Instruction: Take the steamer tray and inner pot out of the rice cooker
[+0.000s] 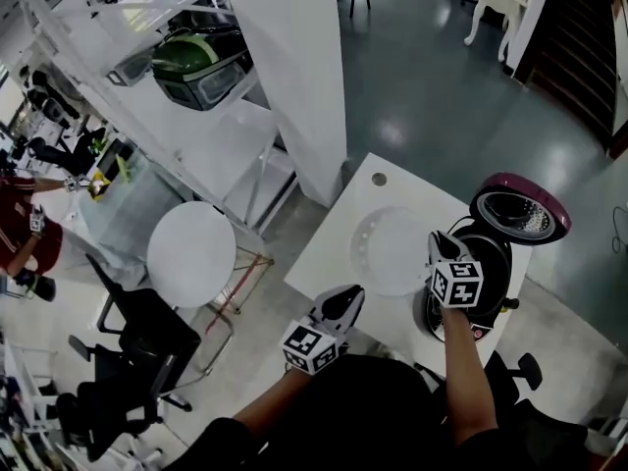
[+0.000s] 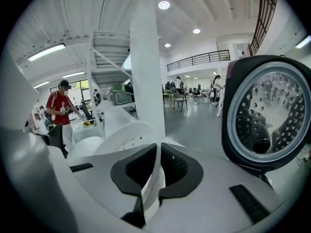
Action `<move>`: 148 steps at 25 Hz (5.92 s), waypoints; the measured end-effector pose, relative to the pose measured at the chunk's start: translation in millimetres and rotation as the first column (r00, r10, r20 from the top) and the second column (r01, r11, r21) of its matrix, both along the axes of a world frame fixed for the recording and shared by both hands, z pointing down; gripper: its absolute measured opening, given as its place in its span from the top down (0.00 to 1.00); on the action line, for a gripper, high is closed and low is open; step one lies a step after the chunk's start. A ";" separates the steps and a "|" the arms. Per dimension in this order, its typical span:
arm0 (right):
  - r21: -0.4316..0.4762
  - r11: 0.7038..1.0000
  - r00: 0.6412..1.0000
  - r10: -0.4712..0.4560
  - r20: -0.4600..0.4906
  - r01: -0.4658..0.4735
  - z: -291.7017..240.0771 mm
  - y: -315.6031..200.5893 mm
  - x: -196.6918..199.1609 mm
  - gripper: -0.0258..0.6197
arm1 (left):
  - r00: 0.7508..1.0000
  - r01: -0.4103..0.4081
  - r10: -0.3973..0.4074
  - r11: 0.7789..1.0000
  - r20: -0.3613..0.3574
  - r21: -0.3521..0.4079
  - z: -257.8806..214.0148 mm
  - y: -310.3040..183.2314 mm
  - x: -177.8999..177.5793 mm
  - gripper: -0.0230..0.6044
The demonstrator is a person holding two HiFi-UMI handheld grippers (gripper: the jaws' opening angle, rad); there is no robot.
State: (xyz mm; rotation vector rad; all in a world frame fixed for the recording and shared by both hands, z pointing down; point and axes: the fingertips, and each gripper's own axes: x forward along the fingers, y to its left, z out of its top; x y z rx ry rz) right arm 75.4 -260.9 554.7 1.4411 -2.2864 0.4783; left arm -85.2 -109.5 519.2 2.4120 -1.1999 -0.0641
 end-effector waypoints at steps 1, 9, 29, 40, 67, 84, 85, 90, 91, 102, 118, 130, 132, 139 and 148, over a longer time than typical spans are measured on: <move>-0.009 1.000 1.000 -0.006 -0.006 0.006 6.6 -1.5 -12.2 0.93 | 1.000 0.005 -0.005 1.000 0.000 -0.007 2.7 -0.4 -11.0 0.92; -0.087 0.996 0.999 0.027 -0.030 -0.030 76.9 -12.4 -84.8 0.93 | 1.000 0.017 -0.016 0.997 0.006 -0.071 28.8 -5.2 -86.4 0.93; -0.324 0.862 0.888 0.445 0.118 -0.389 248.8 -10.3 -87.3 0.93 | 0.997 -0.078 0.077 0.980 -0.013 -0.185 54.0 -46.4 -159.6 0.93; -0.365 0.848 0.876 0.459 0.147 -0.384 286.7 0.7 -91.1 0.92 | 0.998 -0.055 0.053 0.977 -0.014 -0.207 50.5 -48.0 -166.9 0.93; -0.137 0.980 0.982 0.160 0.102 -0.145 84.7 94.0 -95.9 0.92 | 0.992 -0.076 0.072 0.996 -0.104 -0.036 1.3 -59.3 -103.4 0.93; 0.076 0.886 0.887 0.450 0.100 -0.458 -18.9 134.2 177.1 0.94 | 0.907 -0.422 0.422 0.906 -0.010 -0.021 -2.2 -76.7 138.4 0.92; 0.073 0.887 0.889 0.450 0.085 -0.456 -17.2 134.7 189.7 0.94 | 0.895 -0.447 0.447 0.894 0.005 -0.018 -0.7 -76.0 150.7 0.92; 0.074 0.881 0.885 0.465 0.031 -0.466 -8.3 120.7 244.1 0.94 | 0.877 -0.473 0.476 0.880 0.073 -0.051 20.8 -92.3 193.2 0.92; 0.060 0.883 0.885 0.465 0.028 -0.466 -3.4 118.4 252.6 0.94 | 0.878 -0.463 0.468 0.883 0.097 -0.069 28.5 -96.0 199.1 0.92; -0.151 0.925 0.937 0.340 -0.083 -0.349 53.6 92.8 300.2 0.94 | 0.867 -0.354 0.408 0.908 0.285 -0.222 92.3 -125.6 242.0 0.92; -0.308 0.934 0.962 0.104 -0.252 -0.181 107.1 65.3 290.1 0.84 | 0.768 -0.317 0.445 0.889 0.461 -0.329 142.4 -136.4 256.0 0.69; -0.369 0.913 0.952 0.059 -0.301 -0.173 126.9 61.2 283.6 0.80 | 0.743 -0.267 0.437 0.888 0.507 -0.375 162.8 -141.1 252.8 0.76; -0.363 0.915 0.936 0.043 -0.349 -0.178 128.0 60.5 286.6 0.82 | 0.733 -0.262 0.437 0.889 0.521 -0.377 162.5 -142.7 252.1 0.82; -0.353 0.920 0.919 0.022 -0.393 -0.173 128.8 57.2 288.0 0.83 | 0.757 -0.236 0.419 0.891 0.501 -0.387 163.2 -150.4 253.9 0.88; -0.331 0.920 0.944 0.101 -0.315 -0.209 121.8 54.0 292.0 0.88 | 0.792 -0.205 0.377 0.905 0.480 -0.373 151.7 -148.4 252.2 0.89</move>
